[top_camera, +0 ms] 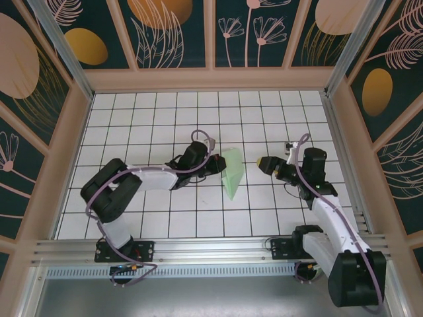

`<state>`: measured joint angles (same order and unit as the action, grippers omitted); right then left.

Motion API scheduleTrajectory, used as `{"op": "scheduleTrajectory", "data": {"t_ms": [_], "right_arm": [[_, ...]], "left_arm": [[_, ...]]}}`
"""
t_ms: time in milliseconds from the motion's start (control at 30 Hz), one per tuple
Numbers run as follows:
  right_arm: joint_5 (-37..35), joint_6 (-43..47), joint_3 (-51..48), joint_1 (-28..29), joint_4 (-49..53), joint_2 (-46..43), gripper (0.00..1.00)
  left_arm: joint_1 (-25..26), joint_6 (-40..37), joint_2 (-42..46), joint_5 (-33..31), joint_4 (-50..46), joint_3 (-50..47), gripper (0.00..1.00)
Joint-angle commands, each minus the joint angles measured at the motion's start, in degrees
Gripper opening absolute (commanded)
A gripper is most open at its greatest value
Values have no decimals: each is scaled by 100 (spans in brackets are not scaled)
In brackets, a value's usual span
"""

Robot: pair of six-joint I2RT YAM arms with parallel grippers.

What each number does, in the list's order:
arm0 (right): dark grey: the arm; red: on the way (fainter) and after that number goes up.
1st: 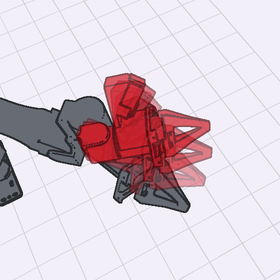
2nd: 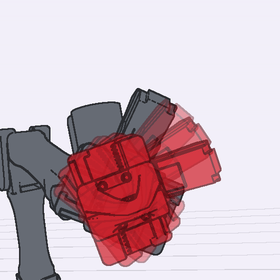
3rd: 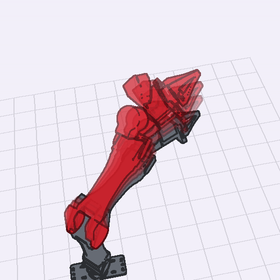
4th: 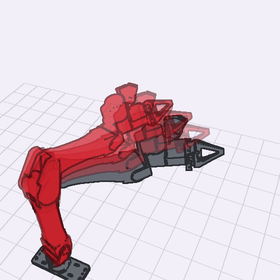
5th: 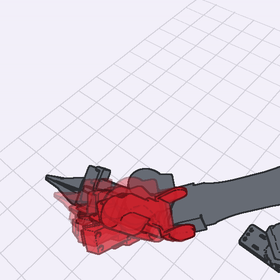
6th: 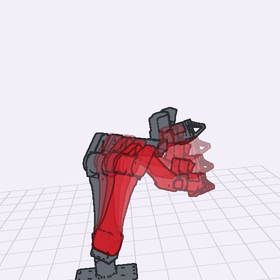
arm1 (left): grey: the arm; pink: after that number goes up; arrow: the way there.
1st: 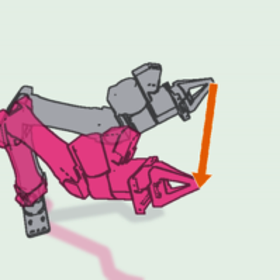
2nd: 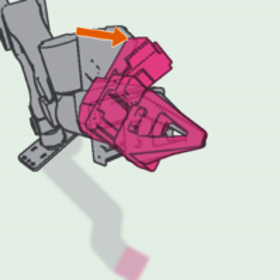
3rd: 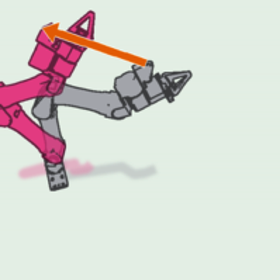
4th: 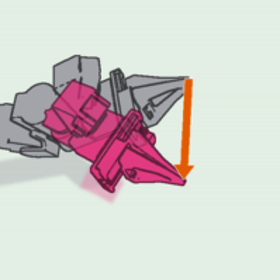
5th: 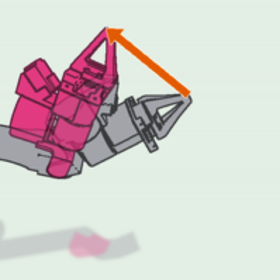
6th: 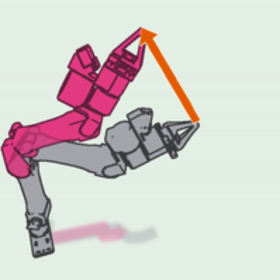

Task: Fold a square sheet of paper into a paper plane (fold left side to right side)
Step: Fold the wing for the fifth time at the center of the table.

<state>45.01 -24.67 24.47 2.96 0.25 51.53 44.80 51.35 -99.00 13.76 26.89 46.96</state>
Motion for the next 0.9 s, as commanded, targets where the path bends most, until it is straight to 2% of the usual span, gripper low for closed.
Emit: {"op": "scheduleTrajectory", "data": {"t_ms": [0, 133, 200, 367, 700, 867], "right_arm": [[1010, 113, -159, -54, -992, 321, 67], [1710, 416, -270, -44, -1535, 863, 61], [1965, 267, -353, 4, -2009, 1094, 61], [2150, 204, -355, 393, -2595, 1361, 62], [2231, 230, -250, 757, -2651, 1690, 60], [2292, 225, -223, 868, -2648, 1802, 43]], "left_arm": [[19, -614, 598, 462, 595, -402, 0], [-6, -749, 1065, 948, 1037, -862, 0], [-10, -764, 1260, 1073, 1169, -1026, 0], [-27, -797, 1575, 1379, 1363, -1223, 0], [-39, -854, 1889, 1446, 1287, -1381, 0], [-42, -748, 1811, 1416, 1327, -1413, 0]]}}
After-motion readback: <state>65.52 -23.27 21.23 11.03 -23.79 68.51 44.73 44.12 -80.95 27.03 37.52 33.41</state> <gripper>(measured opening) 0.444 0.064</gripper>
